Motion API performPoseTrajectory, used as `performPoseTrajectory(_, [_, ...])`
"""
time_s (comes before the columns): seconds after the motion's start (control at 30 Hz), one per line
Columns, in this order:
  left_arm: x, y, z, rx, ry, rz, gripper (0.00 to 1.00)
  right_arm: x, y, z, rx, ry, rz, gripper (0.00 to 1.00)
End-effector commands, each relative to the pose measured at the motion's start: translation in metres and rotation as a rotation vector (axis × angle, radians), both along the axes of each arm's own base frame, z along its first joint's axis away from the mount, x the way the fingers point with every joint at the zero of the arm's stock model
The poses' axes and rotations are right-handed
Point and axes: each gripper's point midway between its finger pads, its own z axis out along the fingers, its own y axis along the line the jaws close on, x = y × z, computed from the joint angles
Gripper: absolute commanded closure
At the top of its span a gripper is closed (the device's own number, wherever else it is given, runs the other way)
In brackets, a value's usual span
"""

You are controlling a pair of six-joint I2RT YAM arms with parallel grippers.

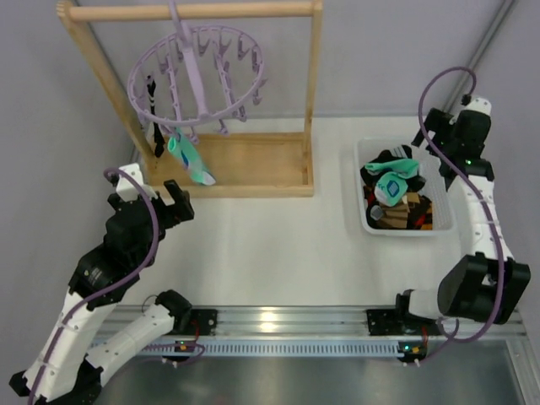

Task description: Remove the socks clipped to the hanger

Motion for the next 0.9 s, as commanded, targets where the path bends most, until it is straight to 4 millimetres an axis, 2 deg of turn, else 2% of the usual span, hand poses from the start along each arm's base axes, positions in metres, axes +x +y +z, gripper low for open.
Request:
performPoseTrajectory(0.0, [0.001,0.004,0.012,-0.01,-0.02,0.03,0.02,-0.018,0.026,0.043,0.0,-0.096,0.097,0.01])
performPoseTrajectory(0.03, [0.001,0.006,0.017,-0.009,-0.028,0.036,0.02,-0.024,0.048,0.06,0.019,-0.158,0.179,0.01])
performPoseTrajectory(0.07, [-0.001,0.009,0.03,-0.021,-0.055,0.044,0.01,-0.025,0.085,0.067,0.049,-0.196,0.293,0.0])
performPoseTrajectory(0.1, [-0.003,0.014,0.038,-0.027,-0.076,0.063,0.02,-0.024,0.112,0.073,0.079,-0.278,0.379,0.01])
performPoseTrajectory(0.13, [-0.004,0.015,0.043,-0.032,-0.086,0.067,0.02,-0.035,0.143,0.083,0.107,-0.332,0.482,0.01])
performPoseTrajectory(0.17, [-0.007,0.019,0.054,-0.047,-0.112,0.076,0.02,-0.046,0.191,0.088,0.137,-0.373,0.603,0.01])
performPoseTrajectory(0.2, [-0.008,0.021,0.059,-0.047,-0.124,0.081,0.02,-0.054,0.216,0.077,0.153,-0.386,0.664,0.01])
performPoseTrajectory(0.23, [-0.009,0.025,0.062,-0.043,-0.133,0.099,0.02,-0.059,0.237,0.096,0.156,-0.492,0.698,0.01])
performPoseTrajectory(0.27, [-0.011,0.028,0.067,-0.042,-0.143,0.107,0.02,-0.079,0.282,0.096,0.194,-0.515,0.807,0.01])
performPoseTrajectory(0.3, [-0.011,0.031,0.069,-0.038,-0.149,0.116,0.01,-0.089,0.303,0.083,0.211,-0.512,0.849,0.01])
performPoseTrajectory(0.33, [-0.014,0.035,0.071,-0.038,-0.159,0.134,0.01,-0.087,0.316,0.078,0.213,-0.527,0.835,0.0])
performPoseTrajectory(0.37, [-0.016,0.038,0.074,-0.043,-0.169,0.14,0.02,-0.11,0.354,0.085,0.237,-0.586,0.925,0.01])
performPoseTrajectory(0.4, [-0.02,0.041,0.076,-0.054,-0.184,0.142,0.02,-0.116,0.37,0.087,0.204,-0.626,0.953,0.0])
performPoseTrajectory(0.43, [-0.022,0.042,0.078,-0.062,-0.191,0.137,0.02,-0.124,0.401,0.071,0.187,-0.605,0.969,0.0])
performPoseTrajectory(0.47, [-0.025,0.042,0.079,-0.069,-0.199,0.131,0.01,-0.126,0.416,0.08,0.14,-0.65,0.987,0.01])
performPoseTrajectory(0.5, [-0.03,0.045,0.081,-0.08,-0.213,0.127,0.02,-0.128,0.432,0.075,0.118,-0.641,1.0,0.0])
performPoseTrajectory(0.53, [-0.031,0.044,0.082,-0.085,-0.218,0.116,0.02,-0.128,0.458,0.049,0.089,-0.582,1.02,0.01])
performPoseTrajectory(0.57, [-0.033,0.043,0.082,-0.091,-0.222,0.1,0.02,-0.126,0.471,0.043,0.079,-0.562,1.033,0.0])
performPoseTrajectory(0.6, [-0.036,0.044,0.083,-0.096,-0.232,0.094,0.02,-0.123,0.484,0.052,0.077,-0.574,1.045,0.01])
performPoseTrajectory(0.63, [-0.038,0.044,0.082,-0.096,-0.232,0.084,0.01,-0.118,0.502,0.025,0.05,-0.522,1.063,0.01])
performPoseTrajectory(0.67, [-0.039,0.042,0.081,-0.098,-0.233,0.07,0.02,-0.113,0.513,0.032,0.049,-0.536,1.067,0.02])
performPoseTrajectory(0.7, [-0.042,0.043,0.081,-0.106,-0.24,0.065,0.02,-0.109,0.521,0.027,0.04,-0.527,1.071,0.02])
performPoseTrajectory(0.73, [-0.043,0.043,0.078,-0.108,-0.24,0.06,0.02,-0.103,0.533,0.004,0.018,-0.492,1.084,0.03])
performPoseTrajectory(0.77, [-0.043,0.042,0.077,-0.108,-0.237,0.056,0.02,-0.098,0.541,0.009,0.016,-0.51,1.086,0.04])
performPoseTrajectory(0.8, [-0.044,0.042,0.075,-0.11,-0.238,0.054,0.02,-0.093,0.546,0.005,0.013,-0.514,1.081,0.04])
performPoseTrajectory(0.83, [-0.043,0.041,0.071,-0.104,-0.229,0.054,0.02,-0.089,0.556,-0.014,-0.005,-0.486,1.094,0.04])
performPoseTrajectory(0.87, [-0.042,0.04,0.068,-0.102,-0.223,0.051,0.01,-0.085,0.564,-0.007,-0.016,-0.51,1.102,0.04])
